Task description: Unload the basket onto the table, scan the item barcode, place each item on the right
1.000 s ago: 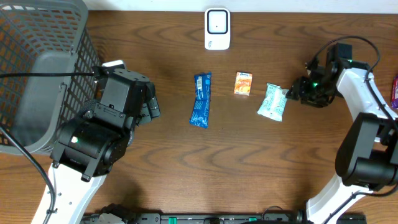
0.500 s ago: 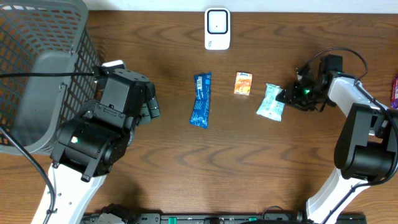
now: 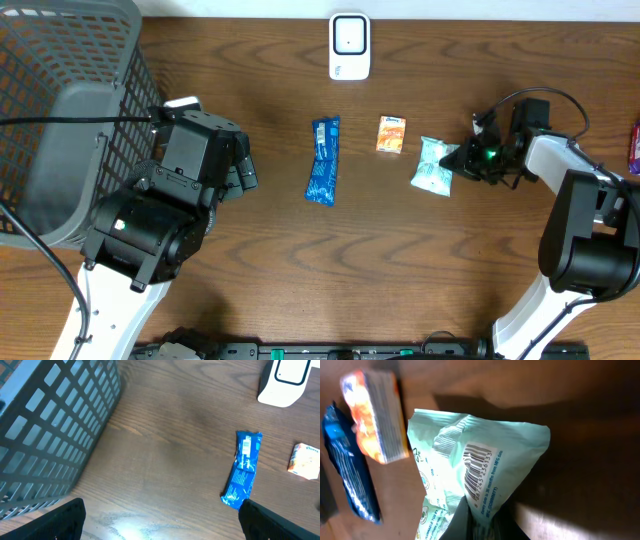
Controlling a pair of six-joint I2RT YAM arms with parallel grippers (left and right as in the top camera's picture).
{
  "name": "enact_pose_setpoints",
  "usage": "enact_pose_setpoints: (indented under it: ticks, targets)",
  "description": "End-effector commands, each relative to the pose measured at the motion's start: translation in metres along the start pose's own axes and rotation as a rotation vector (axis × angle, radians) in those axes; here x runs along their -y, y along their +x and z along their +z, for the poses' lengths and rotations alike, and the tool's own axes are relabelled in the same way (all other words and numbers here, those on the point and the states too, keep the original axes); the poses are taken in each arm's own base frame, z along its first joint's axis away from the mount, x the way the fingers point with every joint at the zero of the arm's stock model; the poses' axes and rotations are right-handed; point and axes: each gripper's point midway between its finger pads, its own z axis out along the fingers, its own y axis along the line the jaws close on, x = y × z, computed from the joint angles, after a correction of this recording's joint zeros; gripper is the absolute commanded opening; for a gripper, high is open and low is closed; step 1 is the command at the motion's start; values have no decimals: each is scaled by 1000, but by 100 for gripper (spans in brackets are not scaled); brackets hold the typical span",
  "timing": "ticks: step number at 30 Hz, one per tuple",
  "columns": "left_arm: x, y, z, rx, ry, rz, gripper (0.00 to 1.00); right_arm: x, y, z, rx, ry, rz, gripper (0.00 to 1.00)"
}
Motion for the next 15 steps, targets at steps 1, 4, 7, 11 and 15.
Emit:
enact_pose_setpoints:
  ticks: [1, 4, 7, 11, 15]
  targets:
    - [-3, -3, -1, 8, -12, 5, 98, 3, -11, -20, 37, 119, -17, 1]
    - [-3, -3, -1, 8, -11, 5, 98, 0, -27, -50, 100, 234, -48, 1]
    - [-3, -3, -1, 8, -11, 5, 98, 14, -40, -94, 199, 535, -65, 1]
    - [-3, -2, -1, 7, -12, 5, 98, 30, -46, -139, 324, 927, -78, 1]
    - [-3, -2, -1, 7, -12, 5, 98, 35, -49, -166, 419, 1220, -89, 1]
